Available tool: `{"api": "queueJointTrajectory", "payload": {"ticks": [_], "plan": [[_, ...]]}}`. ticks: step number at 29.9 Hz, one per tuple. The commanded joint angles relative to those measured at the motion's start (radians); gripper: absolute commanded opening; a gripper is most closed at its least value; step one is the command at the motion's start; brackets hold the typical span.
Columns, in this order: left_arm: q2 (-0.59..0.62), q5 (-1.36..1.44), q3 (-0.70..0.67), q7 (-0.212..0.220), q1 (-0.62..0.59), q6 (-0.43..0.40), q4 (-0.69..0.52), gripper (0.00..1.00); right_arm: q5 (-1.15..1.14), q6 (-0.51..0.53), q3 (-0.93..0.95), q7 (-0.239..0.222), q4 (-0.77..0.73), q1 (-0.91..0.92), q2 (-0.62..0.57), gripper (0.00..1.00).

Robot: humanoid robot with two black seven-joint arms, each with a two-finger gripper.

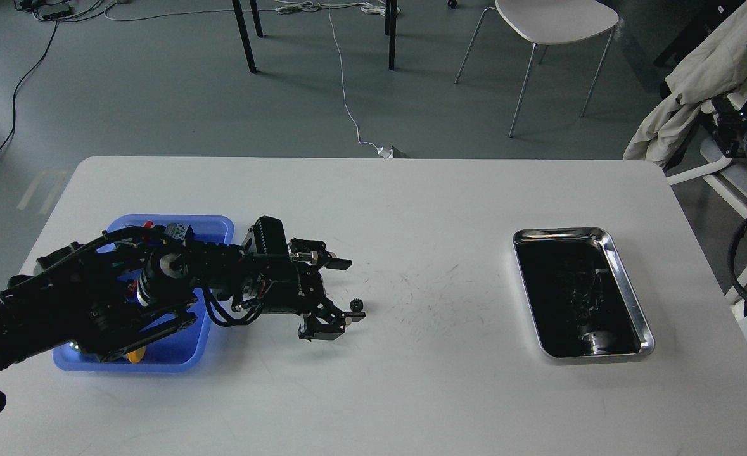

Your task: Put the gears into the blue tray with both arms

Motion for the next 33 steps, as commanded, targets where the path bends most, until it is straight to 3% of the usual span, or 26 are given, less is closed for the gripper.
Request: {"api": "queueJointTrajectory", "payload": {"ticks": [1, 7, 19, 24, 33], "plan": [[-0.004, 0.000, 0.000, 0.000, 0.029, 0.056, 0.025, 0.79, 0.003, -0.005, 0.000, 0.002, 0.000, -0.002, 0.002, 0.94], [-0.026, 0.000, 0.000, 0.000, 0.046, 0.122, 0.074, 0.74, 0.002, -0.005, -0.001, 0.002, 0.001, 0.001, 0.008, 0.94], [-0.067, 0.000, 0.000, 0.000, 0.080, 0.124, 0.129, 0.73, 0.002, -0.004, -0.010, 0.005, -0.002, -0.002, 0.006, 0.94], [-0.077, 0.000, 0.000, 0.000, 0.081, 0.134, 0.140, 0.64, 0.002, -0.005, -0.012, 0.007, -0.002, -0.011, 0.008, 0.94], [-0.081, 0.000, 0.000, 0.000, 0.084, 0.133, 0.147, 0.61, 0.002, -0.005, -0.015, 0.008, 0.000, -0.013, 0.008, 0.94]]}}
